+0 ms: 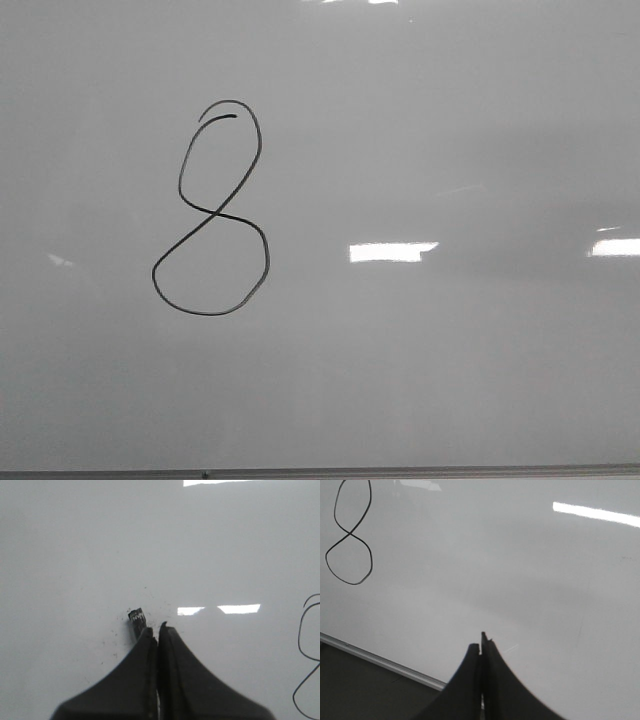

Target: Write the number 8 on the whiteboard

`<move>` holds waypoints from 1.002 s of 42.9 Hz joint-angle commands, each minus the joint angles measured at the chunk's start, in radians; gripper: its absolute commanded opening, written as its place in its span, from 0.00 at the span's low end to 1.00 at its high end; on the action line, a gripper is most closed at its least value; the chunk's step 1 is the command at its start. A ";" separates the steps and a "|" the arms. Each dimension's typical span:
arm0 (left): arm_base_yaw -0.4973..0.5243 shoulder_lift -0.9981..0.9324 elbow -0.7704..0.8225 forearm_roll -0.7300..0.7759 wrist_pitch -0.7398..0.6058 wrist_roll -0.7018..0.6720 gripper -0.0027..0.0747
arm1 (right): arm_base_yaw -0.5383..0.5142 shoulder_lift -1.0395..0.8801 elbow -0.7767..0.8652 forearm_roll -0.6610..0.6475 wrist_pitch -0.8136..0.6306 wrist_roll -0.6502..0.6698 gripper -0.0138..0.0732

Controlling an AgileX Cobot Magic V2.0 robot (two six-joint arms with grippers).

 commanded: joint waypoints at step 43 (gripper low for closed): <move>0.067 -0.155 0.238 -0.008 -0.110 -0.026 0.01 | -0.006 0.002 -0.026 0.016 -0.052 -0.001 0.08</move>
